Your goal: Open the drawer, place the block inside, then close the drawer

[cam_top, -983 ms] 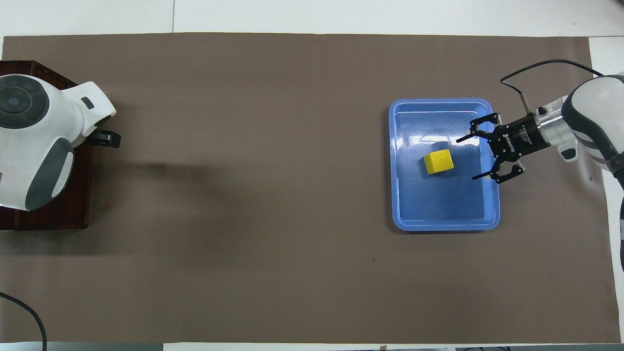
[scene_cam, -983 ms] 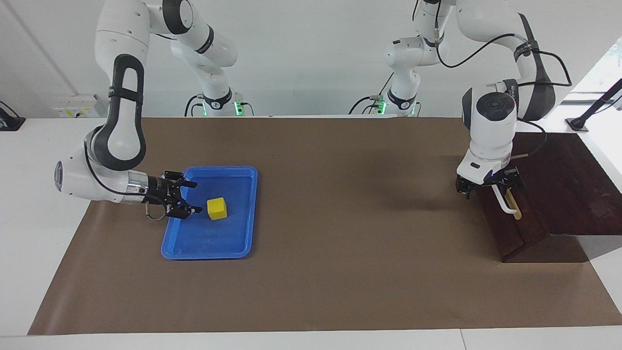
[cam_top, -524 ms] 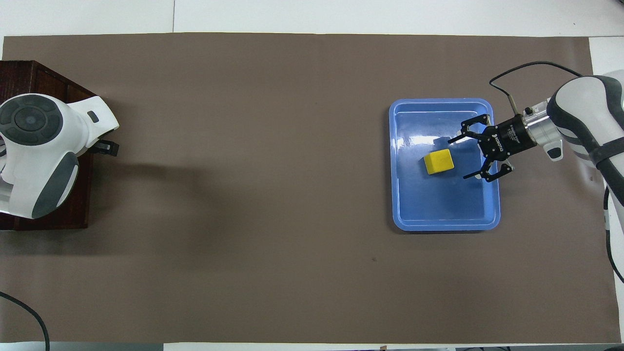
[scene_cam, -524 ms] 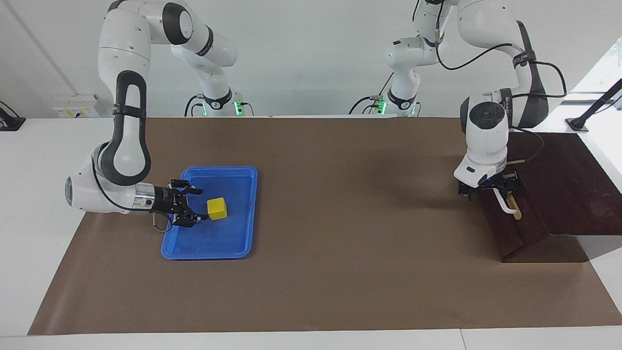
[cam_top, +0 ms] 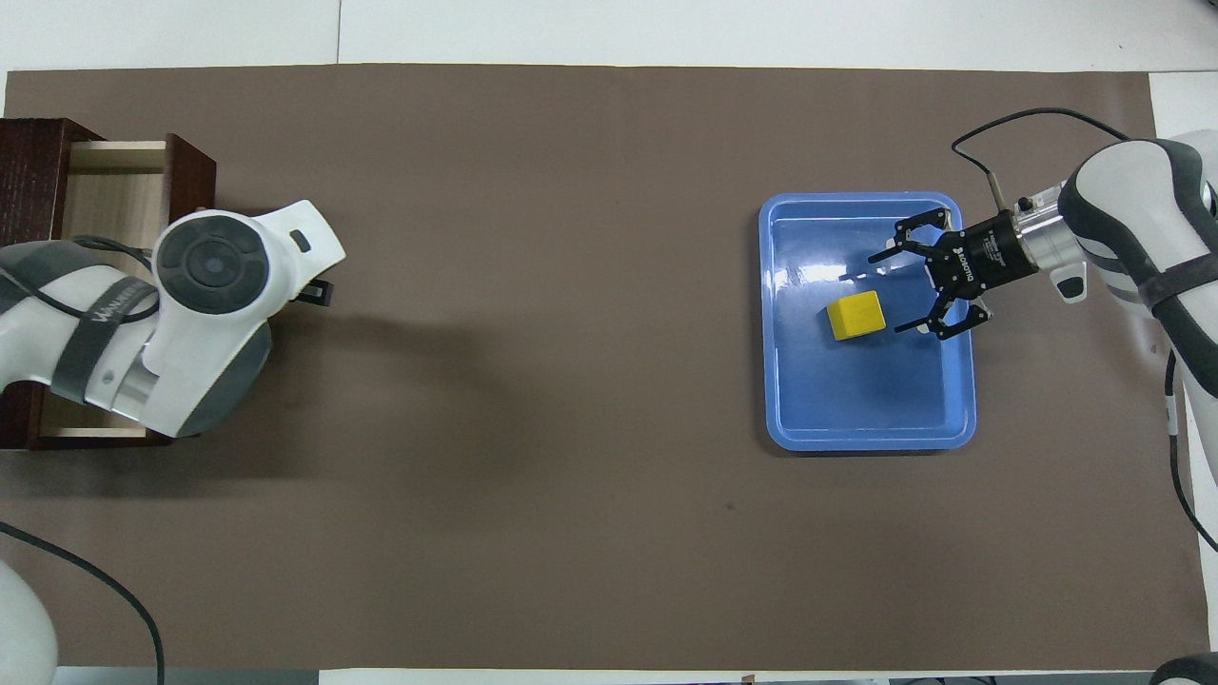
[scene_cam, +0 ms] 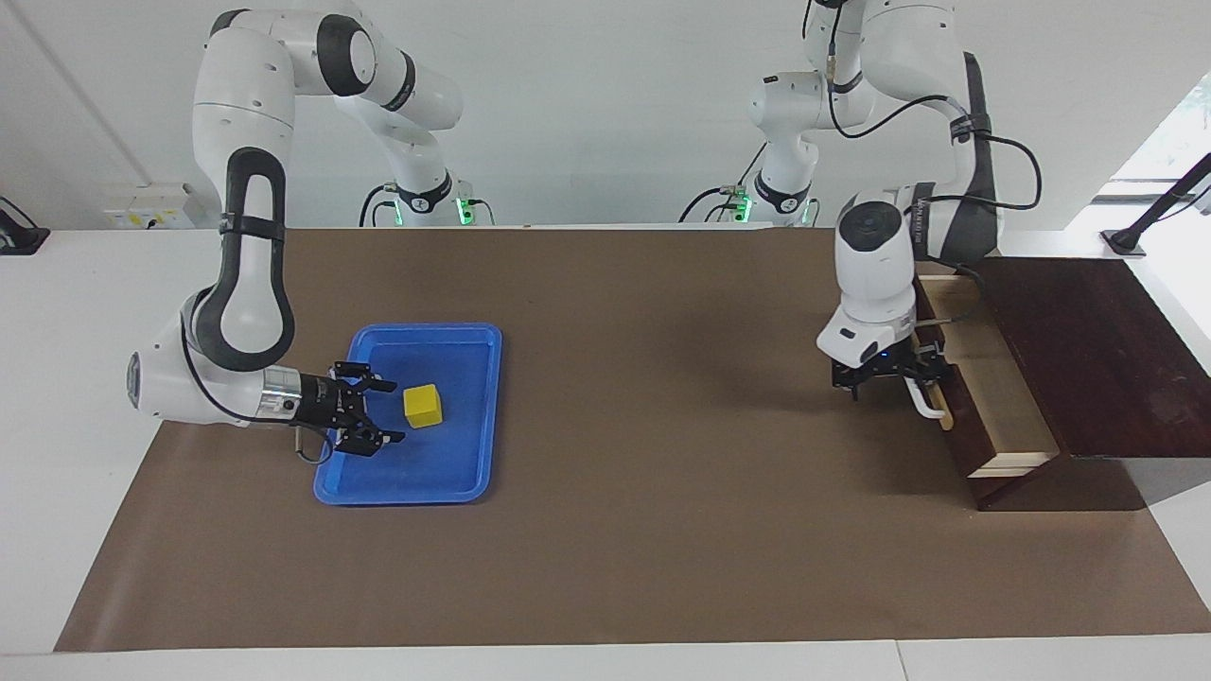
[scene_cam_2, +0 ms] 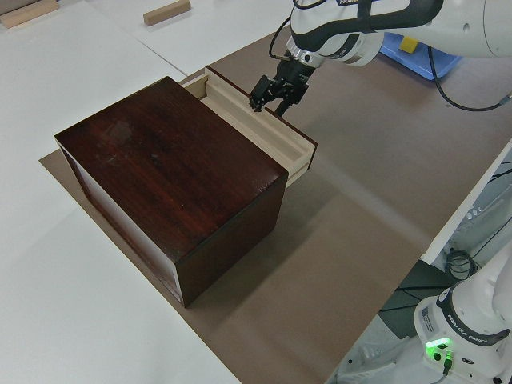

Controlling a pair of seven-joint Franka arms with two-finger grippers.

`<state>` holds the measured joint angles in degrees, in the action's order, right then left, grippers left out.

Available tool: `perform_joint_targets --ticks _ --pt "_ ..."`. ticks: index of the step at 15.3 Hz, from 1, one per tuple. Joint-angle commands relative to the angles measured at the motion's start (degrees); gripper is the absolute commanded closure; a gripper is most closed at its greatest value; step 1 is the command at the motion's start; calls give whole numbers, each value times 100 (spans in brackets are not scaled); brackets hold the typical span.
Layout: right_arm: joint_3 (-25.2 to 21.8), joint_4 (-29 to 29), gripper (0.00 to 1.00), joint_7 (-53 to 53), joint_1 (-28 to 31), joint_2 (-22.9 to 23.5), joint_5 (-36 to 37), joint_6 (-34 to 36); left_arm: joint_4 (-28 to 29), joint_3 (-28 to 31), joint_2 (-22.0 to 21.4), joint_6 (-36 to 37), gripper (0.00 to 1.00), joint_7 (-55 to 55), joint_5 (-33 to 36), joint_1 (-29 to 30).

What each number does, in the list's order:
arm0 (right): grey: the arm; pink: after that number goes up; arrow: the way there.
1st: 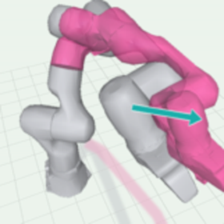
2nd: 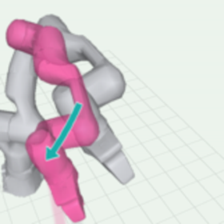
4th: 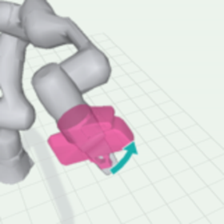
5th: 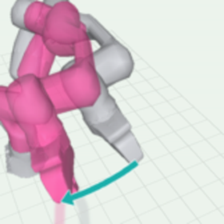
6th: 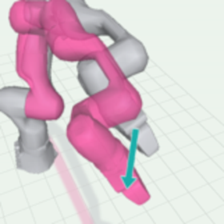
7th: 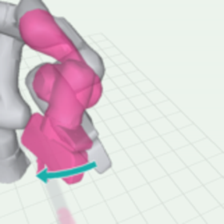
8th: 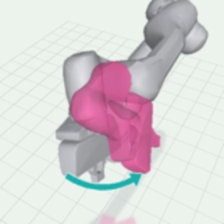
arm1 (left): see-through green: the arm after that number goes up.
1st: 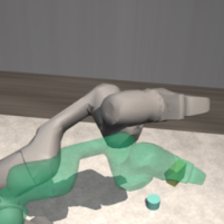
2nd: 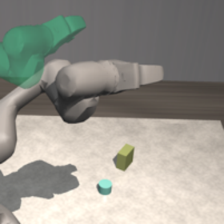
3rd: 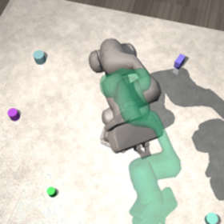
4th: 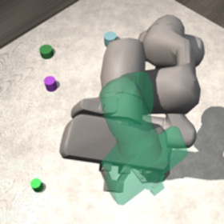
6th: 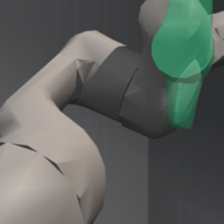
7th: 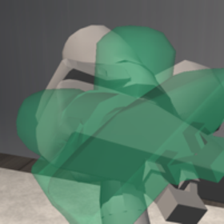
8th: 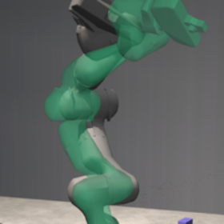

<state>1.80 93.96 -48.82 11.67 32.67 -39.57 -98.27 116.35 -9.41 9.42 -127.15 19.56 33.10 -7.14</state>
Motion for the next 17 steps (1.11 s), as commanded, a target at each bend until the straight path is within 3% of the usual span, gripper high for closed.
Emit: perform_joint_targets --ticks 1,5,11,12,15,17 --pt "31 87 0 -119 -24 11 -157 -26 -104 45 51 225 0 215 -49 -322" --pt "31 149 0 -110 -121 11 -165 -78 -174 36 60 356 0 206 -137 -270" --pt "31 175 1 -102 -121 3 -157 -87 -1920 45 130 2164 0 311 -1420 -331" --pt "22 175 5 -93 -121 3 -157 -87 -2098 45 122 2394 0 486 -1603 -340" --pt "22 175 32 -67 -112 3 -157 -105 -2380 45 86 2677 0 1389 -2342 -340" --pt "22 175 77 -67 -104 3 -157 -105 -2381 36 51 2704 0 2425 -2501 -541"
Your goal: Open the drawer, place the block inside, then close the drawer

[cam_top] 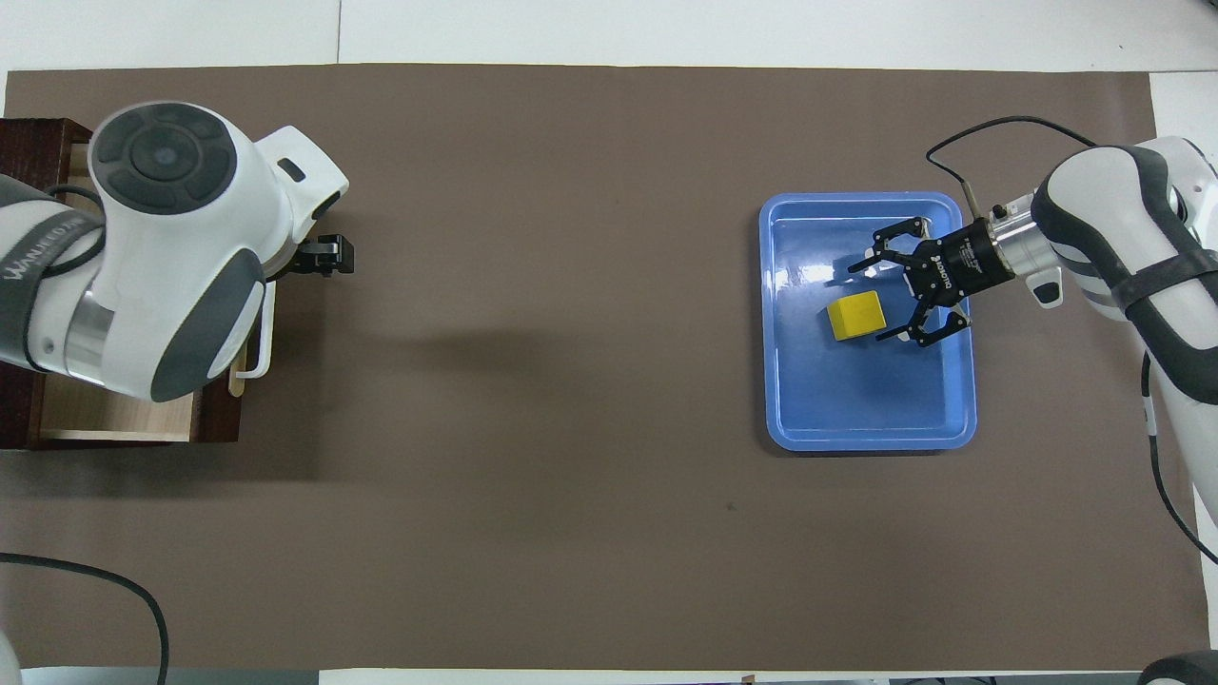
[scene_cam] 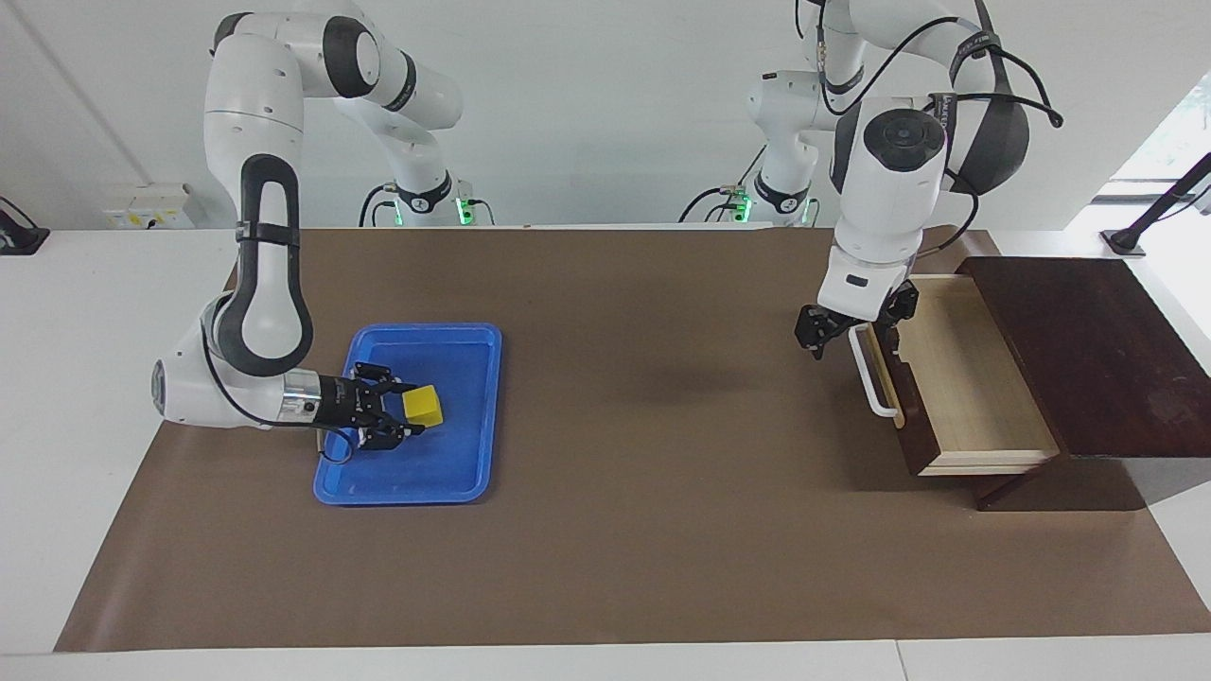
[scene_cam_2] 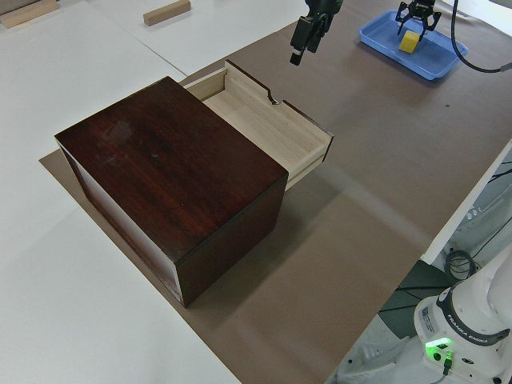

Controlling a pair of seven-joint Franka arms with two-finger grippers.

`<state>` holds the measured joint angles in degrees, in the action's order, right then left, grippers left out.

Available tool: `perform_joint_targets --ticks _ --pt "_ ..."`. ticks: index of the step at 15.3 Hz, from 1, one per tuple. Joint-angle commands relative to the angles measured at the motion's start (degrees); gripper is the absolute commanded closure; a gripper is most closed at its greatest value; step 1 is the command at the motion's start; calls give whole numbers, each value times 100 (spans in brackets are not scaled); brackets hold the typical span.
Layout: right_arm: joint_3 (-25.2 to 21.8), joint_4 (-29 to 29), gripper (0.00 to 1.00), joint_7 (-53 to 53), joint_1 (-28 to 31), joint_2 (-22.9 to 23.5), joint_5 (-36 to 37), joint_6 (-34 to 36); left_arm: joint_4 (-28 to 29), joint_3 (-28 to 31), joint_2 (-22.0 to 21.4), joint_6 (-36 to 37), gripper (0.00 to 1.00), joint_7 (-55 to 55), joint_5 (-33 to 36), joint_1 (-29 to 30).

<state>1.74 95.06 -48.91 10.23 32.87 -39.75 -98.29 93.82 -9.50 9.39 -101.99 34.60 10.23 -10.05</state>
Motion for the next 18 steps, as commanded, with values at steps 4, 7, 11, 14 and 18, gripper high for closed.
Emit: perform_joint_targets --ticks 4,7,11,14,18 --pt "28 13 100 -57 67 -26 -147 -120 -153 44 37 320 0 2908 -389 -839" --pt "54 -189 100 -188 23 -79 -155 -85 -294 45 63 259 0 4008 -776 -972" --pt "186 -689 100 -943 -240 -333 -147 -24 -320 36 72 284 0 4599 -803 -1210" --pt "195 -1094 100 -1768 -819 -456 -190 -103 -198 36 45 241 0 4705 -803 -1210" --pt "195 -1174 100 -2692 -1514 -641 -446 -647 -118 44 28 135 0 4784 -803 -1166"
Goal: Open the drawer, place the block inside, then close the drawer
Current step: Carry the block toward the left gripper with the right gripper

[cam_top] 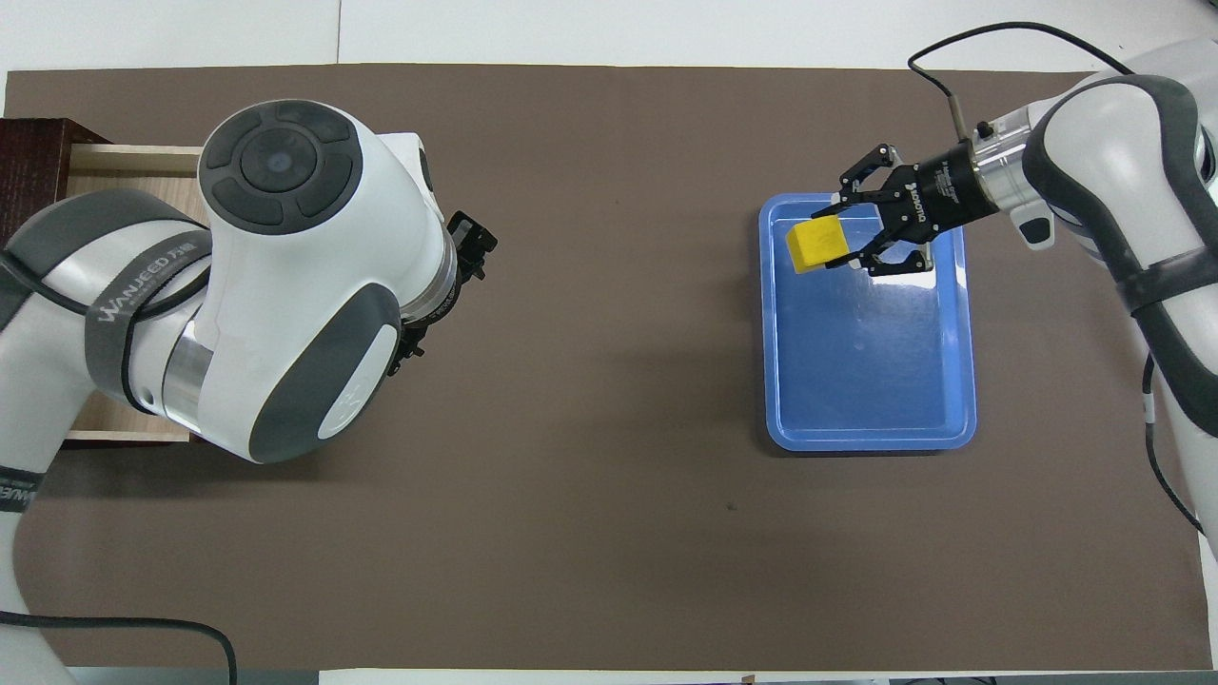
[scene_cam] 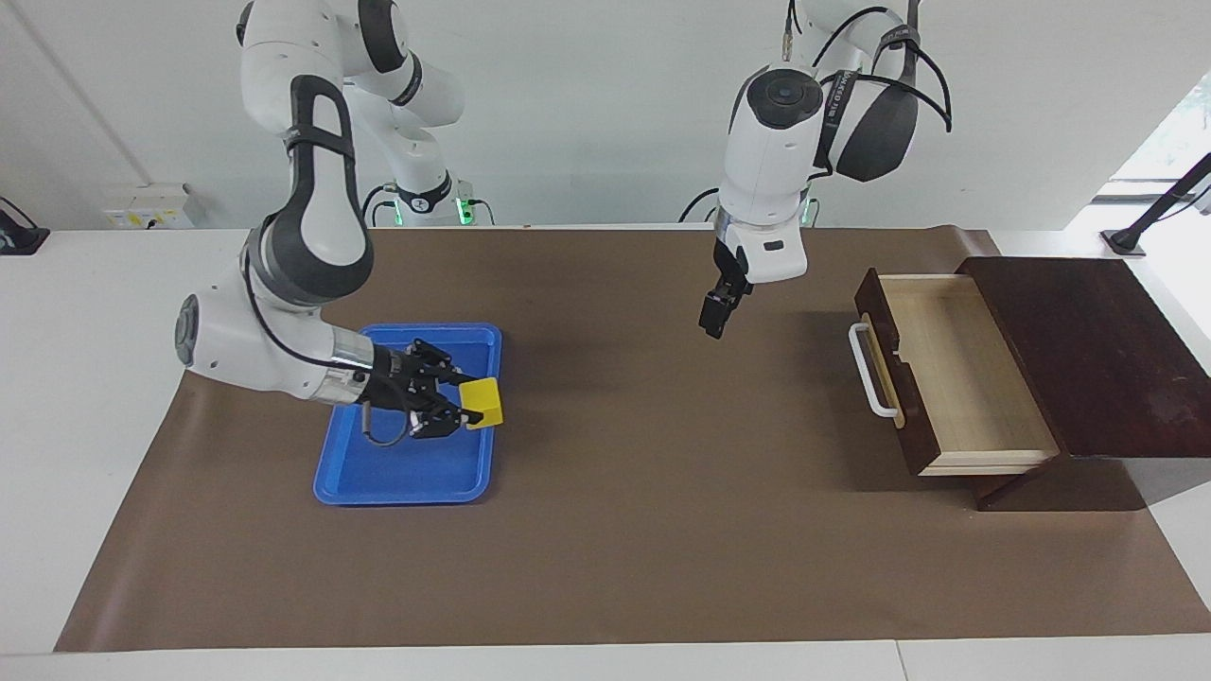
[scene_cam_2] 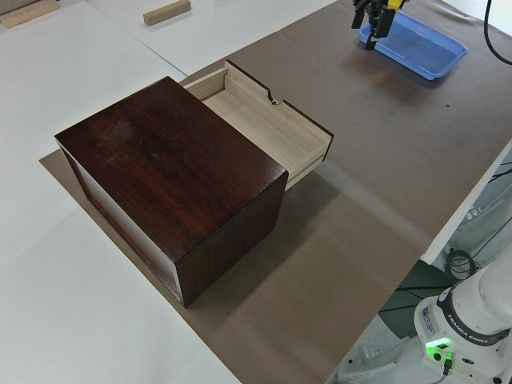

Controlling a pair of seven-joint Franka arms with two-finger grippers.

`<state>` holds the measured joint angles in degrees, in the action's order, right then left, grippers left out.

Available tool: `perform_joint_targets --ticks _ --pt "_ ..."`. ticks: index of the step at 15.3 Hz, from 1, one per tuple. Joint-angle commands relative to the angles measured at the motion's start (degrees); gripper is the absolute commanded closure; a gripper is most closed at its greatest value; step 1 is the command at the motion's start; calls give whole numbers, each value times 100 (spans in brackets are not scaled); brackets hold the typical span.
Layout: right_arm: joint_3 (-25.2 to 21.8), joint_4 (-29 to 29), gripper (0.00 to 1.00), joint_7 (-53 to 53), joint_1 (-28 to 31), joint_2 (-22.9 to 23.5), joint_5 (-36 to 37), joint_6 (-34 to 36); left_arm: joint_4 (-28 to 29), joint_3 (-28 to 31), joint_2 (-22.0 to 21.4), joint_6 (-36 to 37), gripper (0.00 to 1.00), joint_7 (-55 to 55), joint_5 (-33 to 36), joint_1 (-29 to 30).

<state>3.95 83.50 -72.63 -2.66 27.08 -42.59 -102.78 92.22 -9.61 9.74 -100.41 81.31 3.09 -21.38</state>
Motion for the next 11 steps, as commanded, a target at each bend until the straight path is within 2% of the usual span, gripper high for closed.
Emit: perform_joint_targets --ticks 1,4,7,9,11 --pt "-26 -18 100 -461 -383 -89 -162 -268 59 47 -16 -22 0 121 -89 -32" --pt "-26 -18 100 -953 -770 -133 -171 -663 191 56 -77 -75 0 235 -98 -41" --pt "-17 -9 100 -1305 -1017 -133 -310 -936 121 64 54 -689 0 1778 -457 -50" --pt "-26 0 100 -1472 -1105 -133 -600 -1094 33 56 238 -926 0 2395 -746 -67" --pt "-26 0 100 -1605 -1193 -133 -628 -1157 59 56 344 -1488 0 2888 -985 -76"
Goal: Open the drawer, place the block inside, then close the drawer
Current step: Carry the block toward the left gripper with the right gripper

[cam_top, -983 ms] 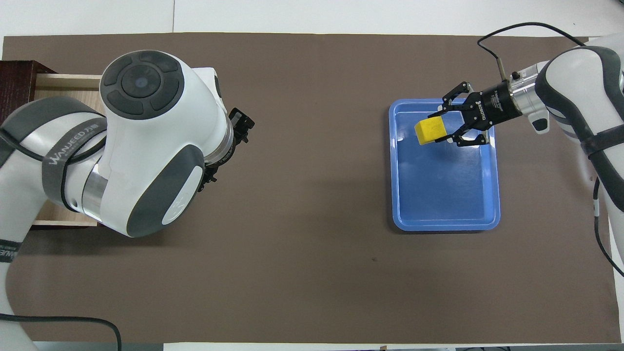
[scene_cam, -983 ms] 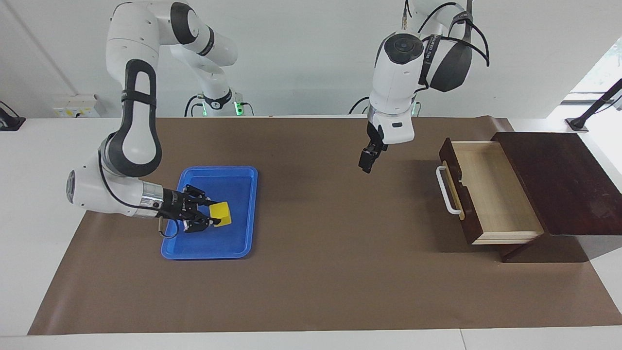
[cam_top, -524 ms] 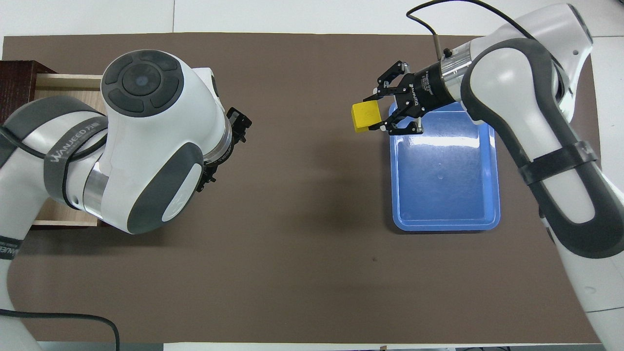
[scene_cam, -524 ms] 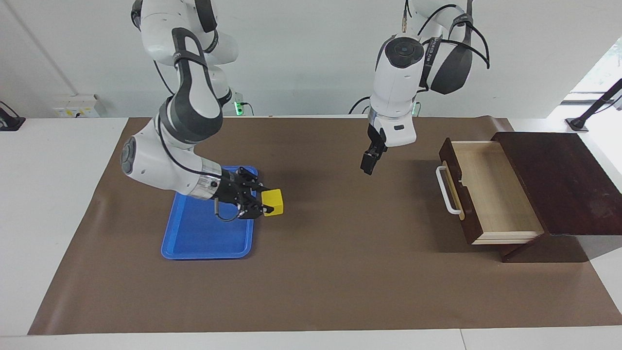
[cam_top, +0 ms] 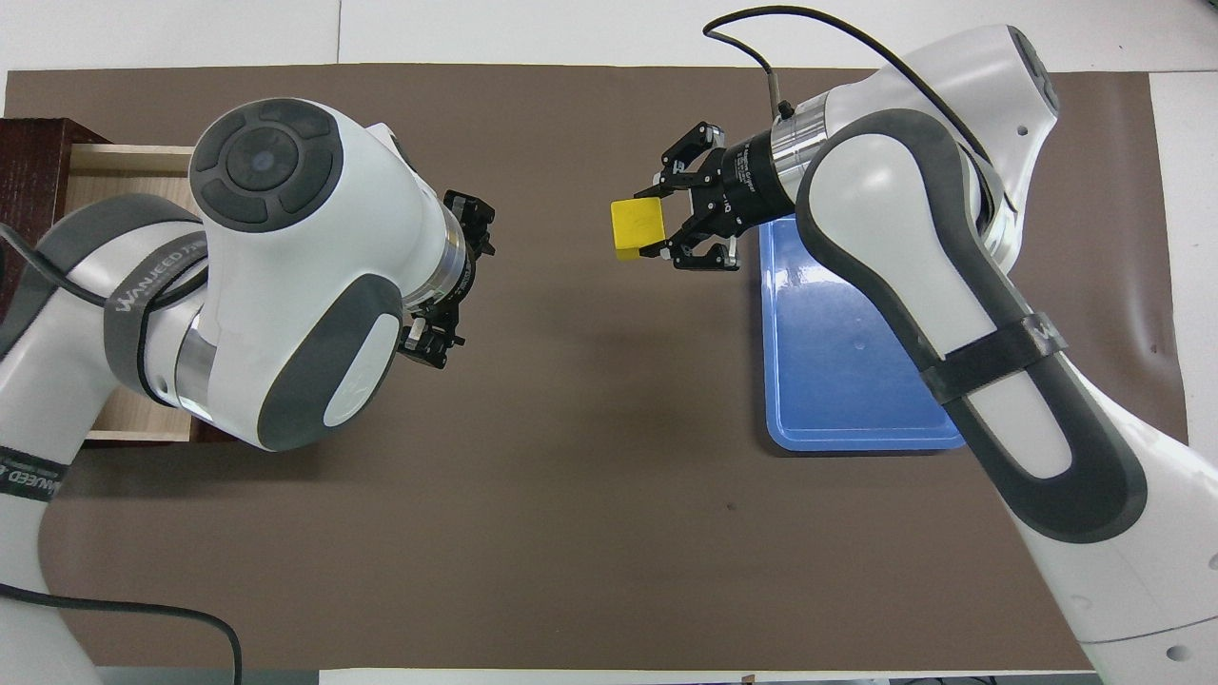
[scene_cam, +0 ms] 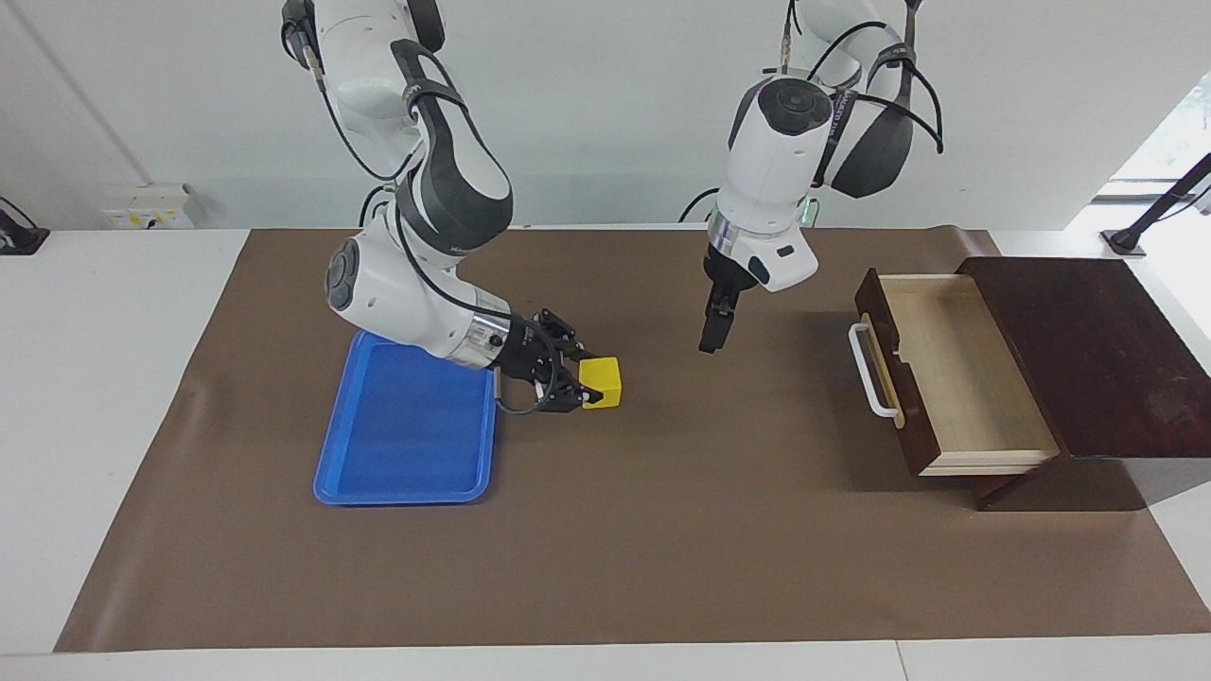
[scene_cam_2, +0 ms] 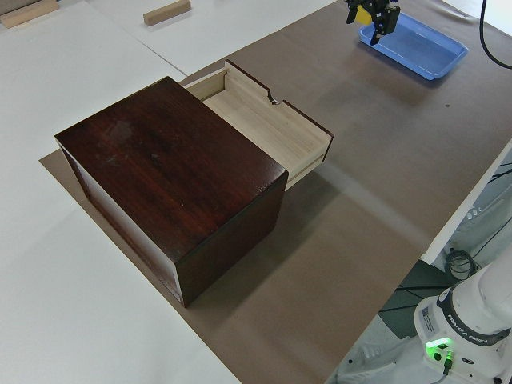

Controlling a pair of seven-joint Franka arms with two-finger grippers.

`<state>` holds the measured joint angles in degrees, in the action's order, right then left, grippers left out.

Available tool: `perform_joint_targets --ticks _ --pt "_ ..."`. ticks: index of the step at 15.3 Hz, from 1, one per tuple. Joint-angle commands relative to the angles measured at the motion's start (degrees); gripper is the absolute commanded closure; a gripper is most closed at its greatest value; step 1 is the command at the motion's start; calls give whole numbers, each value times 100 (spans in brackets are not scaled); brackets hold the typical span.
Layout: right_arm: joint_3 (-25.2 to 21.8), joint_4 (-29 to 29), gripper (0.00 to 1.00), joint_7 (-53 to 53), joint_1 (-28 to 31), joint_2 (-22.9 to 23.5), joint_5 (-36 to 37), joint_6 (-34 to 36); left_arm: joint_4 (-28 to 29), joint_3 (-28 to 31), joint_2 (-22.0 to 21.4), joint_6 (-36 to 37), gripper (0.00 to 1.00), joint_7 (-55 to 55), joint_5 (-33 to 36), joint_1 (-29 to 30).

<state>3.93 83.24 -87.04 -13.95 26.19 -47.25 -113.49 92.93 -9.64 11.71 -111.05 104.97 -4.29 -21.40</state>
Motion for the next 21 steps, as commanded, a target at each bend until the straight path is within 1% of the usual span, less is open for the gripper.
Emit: perform_joint_targets --ticks 1,2,3,4,5,6,7,11,13,17,18,21 --pt "-24 35 100 -181 -134 -53 -162 -94 -37 59 165 -453 0 550 -257 -101" --pt "-24 35 100 -225 -178 -53 -162 -103 -90 59 287 -461 0 620 -309 -240" --pt "-24 44 100 -251 -205 -62 -162 -103 -438 102 532 -322 0 830 -397 -294" --pt "-24 44 100 -260 -240 -62 -162 -103 -912 103 795 -138 0 1102 -406 -303" --pt "-24 44 100 -260 -301 -62 -162 -103 -1439 120 1207 72 0 1470 -398 -329" --pt "-24 52 100 -252 -310 -71 -162 -112 -1905 120 1550 127 0 1822 -371 -425" --pt "-24 52 100 -252 -311 -71 -162 -112 -2005 129 1641 145 0 1886 -345 -548" --pt "-24 52 100 -252 -302 -71 -162 -103 -1910 120 1615 136 0 1904 -239 -593" --pt "-24 61 100 -243 -302 -71 -162 -94 -1753 120 1580 127 0 1904 -187 -654" --pt "-24 52 100 -225 -302 -71 -153 -85 -1734 129 1528 364 0 1913 -116 -655" --pt "-24 52 100 -225 -302 -71 -153 -85 -1725 129 1528 365 1 1913 -108 -655" --pt "-24 44 100 -216 -284 -79 -162 -68 -1725 129 1519 373 10 1939 -116 -646"
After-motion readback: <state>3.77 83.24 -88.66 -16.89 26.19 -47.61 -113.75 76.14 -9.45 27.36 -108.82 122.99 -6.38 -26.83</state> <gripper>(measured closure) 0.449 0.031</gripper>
